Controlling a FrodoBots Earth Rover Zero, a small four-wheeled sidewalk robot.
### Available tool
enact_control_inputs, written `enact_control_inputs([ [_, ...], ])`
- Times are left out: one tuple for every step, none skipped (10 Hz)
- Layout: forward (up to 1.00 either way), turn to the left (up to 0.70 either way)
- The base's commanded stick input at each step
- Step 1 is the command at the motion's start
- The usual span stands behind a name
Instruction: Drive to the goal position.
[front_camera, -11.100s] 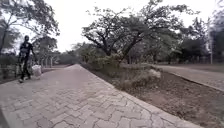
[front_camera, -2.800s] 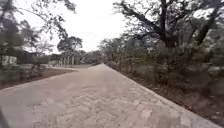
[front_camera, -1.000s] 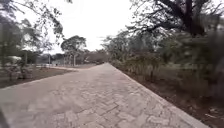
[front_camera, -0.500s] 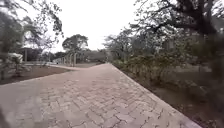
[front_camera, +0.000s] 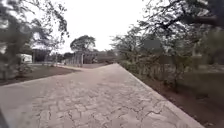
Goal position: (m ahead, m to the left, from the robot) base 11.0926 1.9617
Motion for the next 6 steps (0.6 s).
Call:
enact_control_inputs([
  [0.7,0.02],
  [0.7,0.02],
  [0.7,0.02],
  [0.7,0.01],
  [0.7,0.02],
  [0.7,0.01],
])
